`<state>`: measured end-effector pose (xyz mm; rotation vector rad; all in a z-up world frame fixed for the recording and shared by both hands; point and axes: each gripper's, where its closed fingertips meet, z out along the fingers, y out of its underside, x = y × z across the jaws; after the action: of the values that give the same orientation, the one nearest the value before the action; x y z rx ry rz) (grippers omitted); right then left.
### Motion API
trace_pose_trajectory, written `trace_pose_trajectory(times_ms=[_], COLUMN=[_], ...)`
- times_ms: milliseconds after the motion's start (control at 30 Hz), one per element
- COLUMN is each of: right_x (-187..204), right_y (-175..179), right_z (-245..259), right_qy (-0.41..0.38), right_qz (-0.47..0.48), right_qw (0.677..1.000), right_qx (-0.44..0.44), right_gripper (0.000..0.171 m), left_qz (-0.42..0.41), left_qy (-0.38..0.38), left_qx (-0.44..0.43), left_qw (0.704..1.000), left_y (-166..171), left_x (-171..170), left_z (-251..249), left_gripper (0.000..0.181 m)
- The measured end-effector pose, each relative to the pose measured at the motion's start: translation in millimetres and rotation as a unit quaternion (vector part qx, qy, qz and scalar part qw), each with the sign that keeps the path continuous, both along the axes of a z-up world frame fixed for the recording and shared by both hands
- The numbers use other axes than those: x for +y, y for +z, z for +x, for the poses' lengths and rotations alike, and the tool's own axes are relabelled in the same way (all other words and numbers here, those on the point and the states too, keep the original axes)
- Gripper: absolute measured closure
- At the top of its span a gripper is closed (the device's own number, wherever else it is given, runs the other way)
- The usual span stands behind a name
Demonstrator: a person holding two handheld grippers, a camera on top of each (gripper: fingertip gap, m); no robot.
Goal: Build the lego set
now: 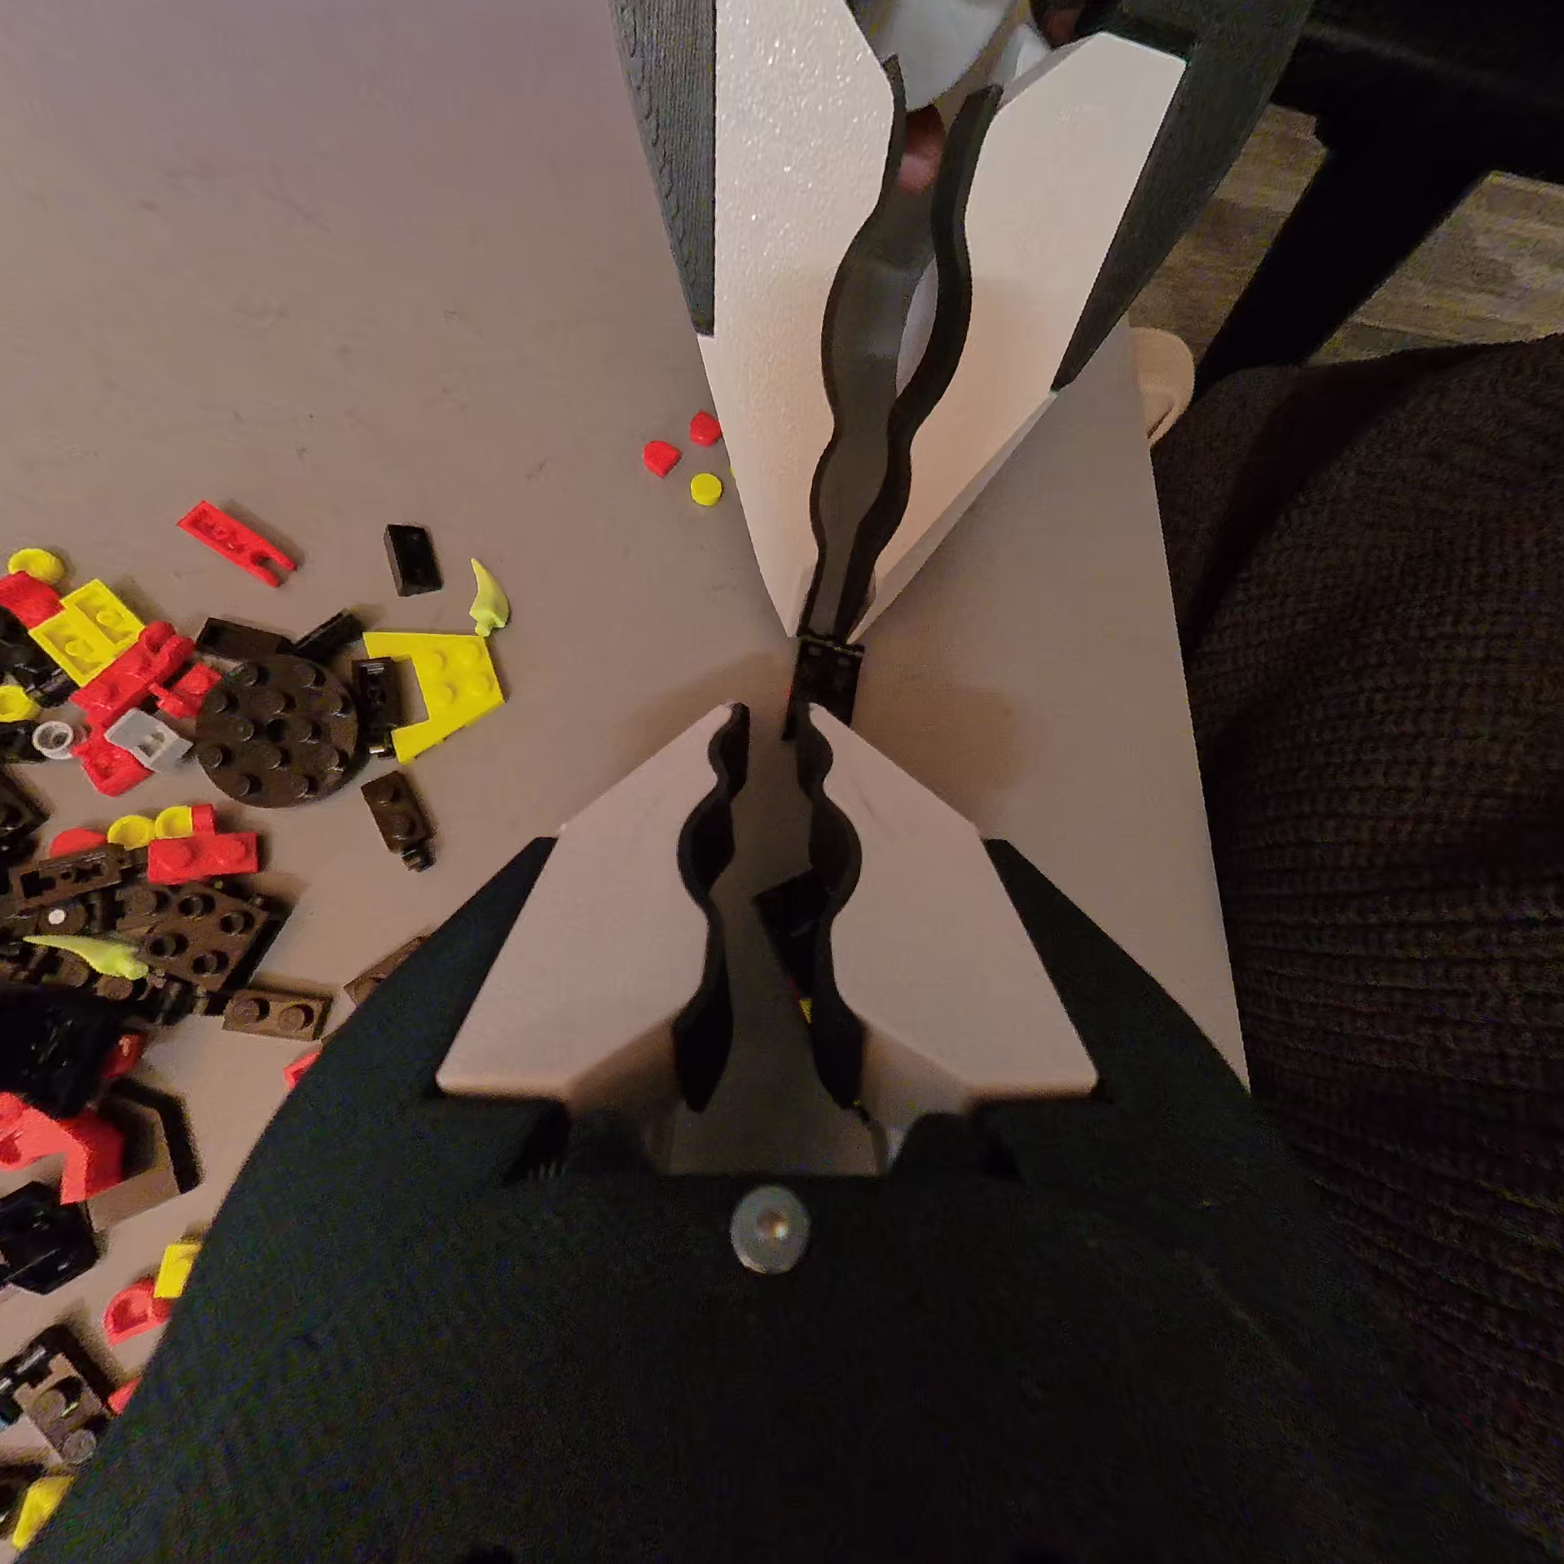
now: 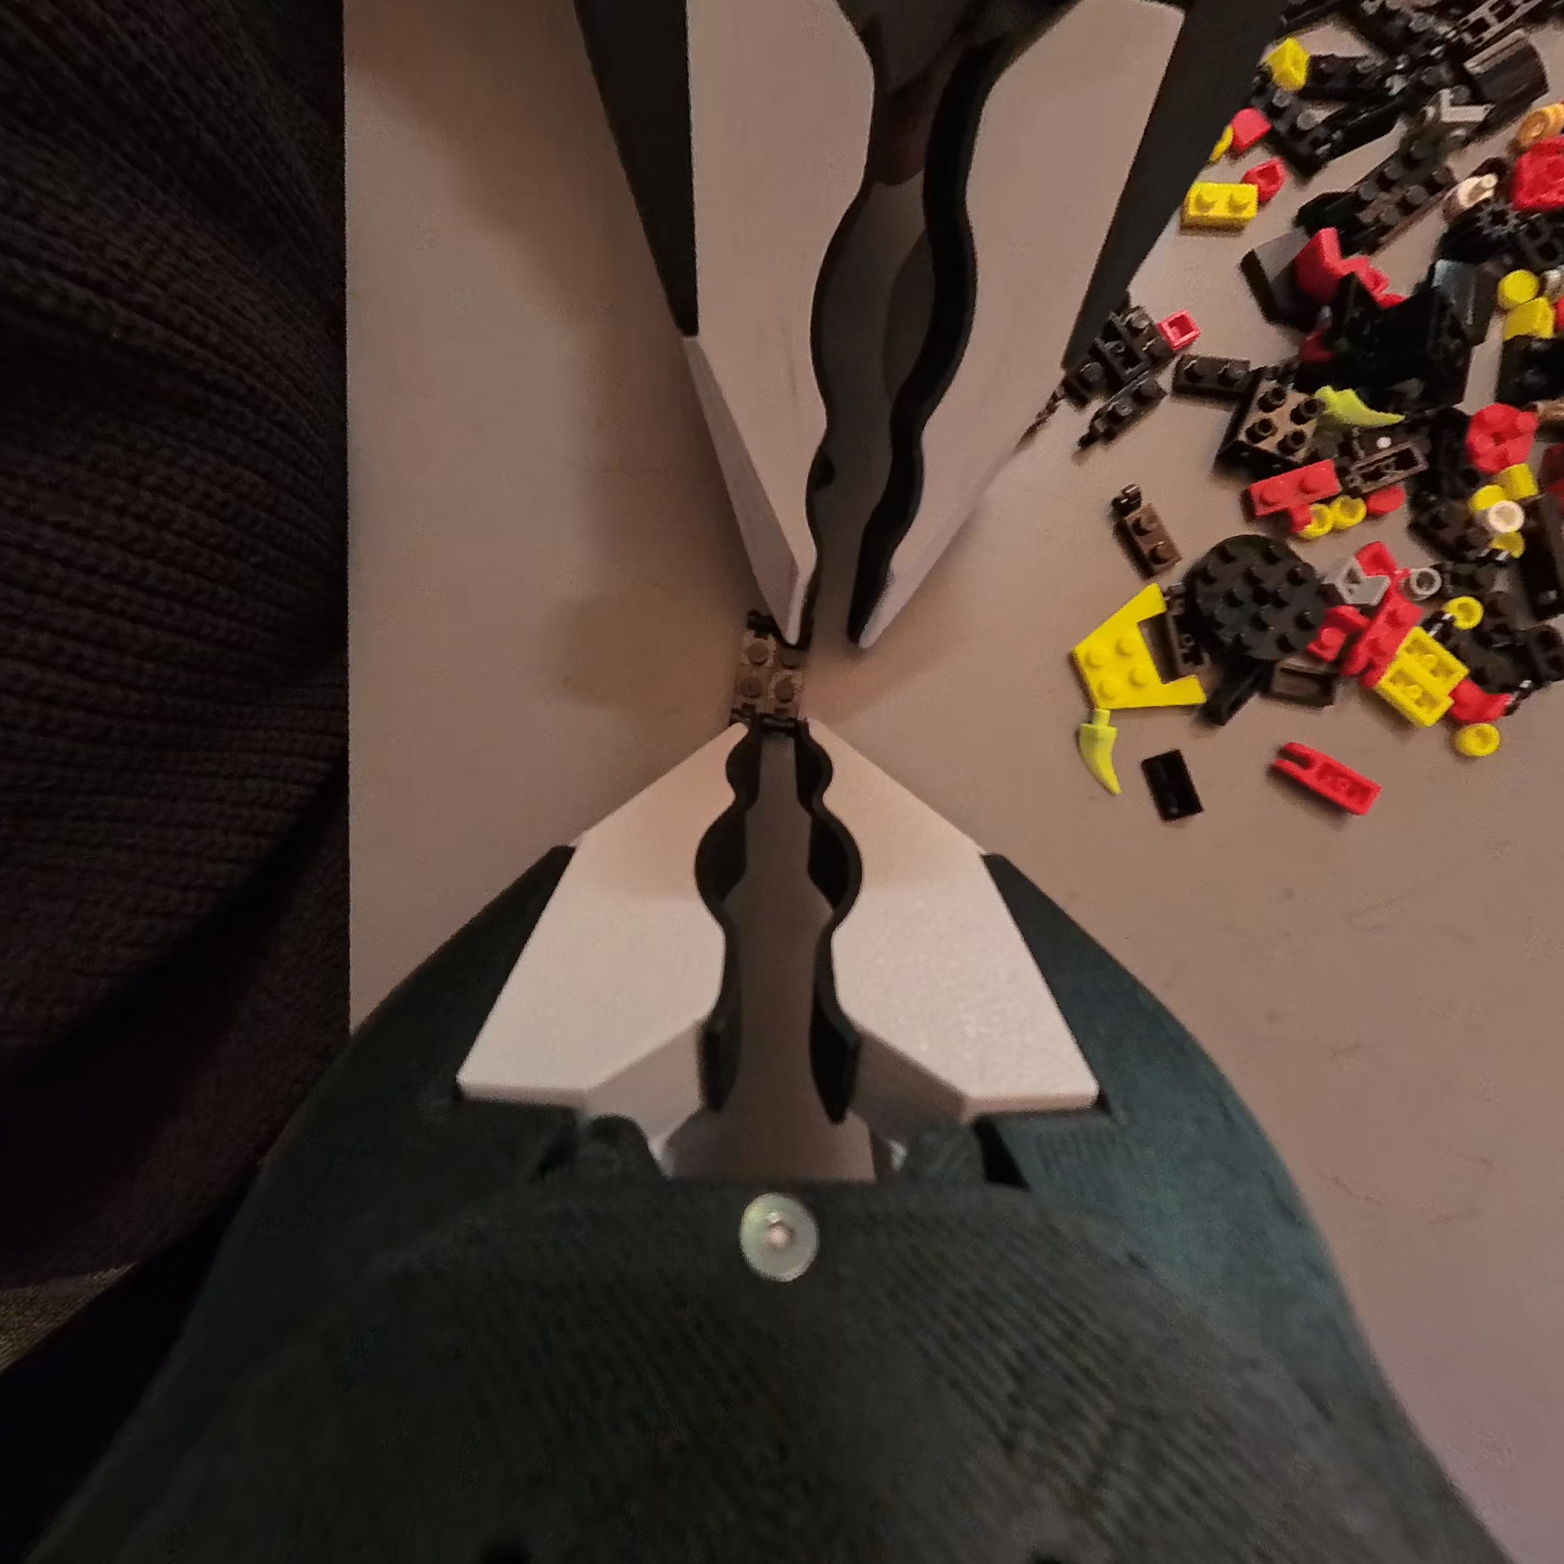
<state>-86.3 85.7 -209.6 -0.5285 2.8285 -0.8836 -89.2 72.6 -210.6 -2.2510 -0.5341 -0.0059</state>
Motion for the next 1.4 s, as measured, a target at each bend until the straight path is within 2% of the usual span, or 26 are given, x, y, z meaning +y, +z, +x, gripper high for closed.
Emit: trace_pose_trajectory(times_ms=[33, 233, 767, 1033, 1400], right_x=[0.1, 0.4, 0.4, 1.7, 2.2], right_y=[-0.2, -0.5, -1.0, -1.6, -1.8], right_z=[0.2, 0.5, 0.7, 2.8, 2.9], right_qy=[0.000, -0.001, -0.016, -0.032, -0.052], right_qz=[0.000, 0.000, 0.006, 0.021, 0.029], right_qw=[1.000, 1.000, 1.000, 0.999, 0.997], right_qx=[0.000, -0.001, -0.001, -0.038, -0.041], right_gripper=[0.164, 0.164, 0.164, 0.164, 0.164], left_qz=[-0.002, -0.008, -0.056, -0.059, -0.067], left_qy=[-0.001, -0.006, 0.000, 0.000, 0.006], left_qx=[0.001, 0.005, 0.024, 0.020, 0.026], left_qw=[1.000, 1.000, 0.998, 0.998, 0.997], left_y=[-0.4, -0.7, -3.3, -3.5, -3.6], left_x=[0.3, 1.1, -0.7, 0.0, 0.1], left_z=[0.3, 3.2, 4.1, 5.7, 5.7], left_gripper=[0.172, 0.178, 0.178, 0.178, 0.178])
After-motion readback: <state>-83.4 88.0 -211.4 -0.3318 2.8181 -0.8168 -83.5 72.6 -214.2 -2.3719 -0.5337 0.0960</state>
